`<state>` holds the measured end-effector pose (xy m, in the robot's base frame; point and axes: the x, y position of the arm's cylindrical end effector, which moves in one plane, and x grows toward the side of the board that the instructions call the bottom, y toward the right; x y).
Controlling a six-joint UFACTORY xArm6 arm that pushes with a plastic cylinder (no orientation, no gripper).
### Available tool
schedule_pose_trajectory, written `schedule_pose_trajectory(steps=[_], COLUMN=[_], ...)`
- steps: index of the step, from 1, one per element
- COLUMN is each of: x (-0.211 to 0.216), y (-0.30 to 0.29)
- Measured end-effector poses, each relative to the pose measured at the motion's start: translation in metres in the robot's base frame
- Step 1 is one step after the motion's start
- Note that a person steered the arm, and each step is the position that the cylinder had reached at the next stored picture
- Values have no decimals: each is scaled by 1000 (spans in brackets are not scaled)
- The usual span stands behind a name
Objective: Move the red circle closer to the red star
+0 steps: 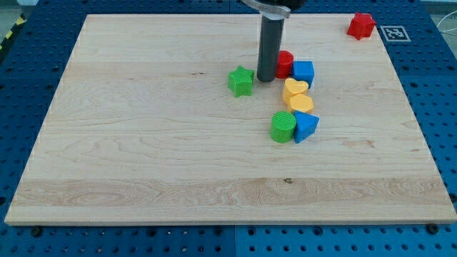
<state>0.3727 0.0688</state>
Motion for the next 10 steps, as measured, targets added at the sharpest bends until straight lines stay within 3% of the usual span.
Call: schedule_pose_trajectory(steps=[6,10], x=[-63,-20], y=[26,88])
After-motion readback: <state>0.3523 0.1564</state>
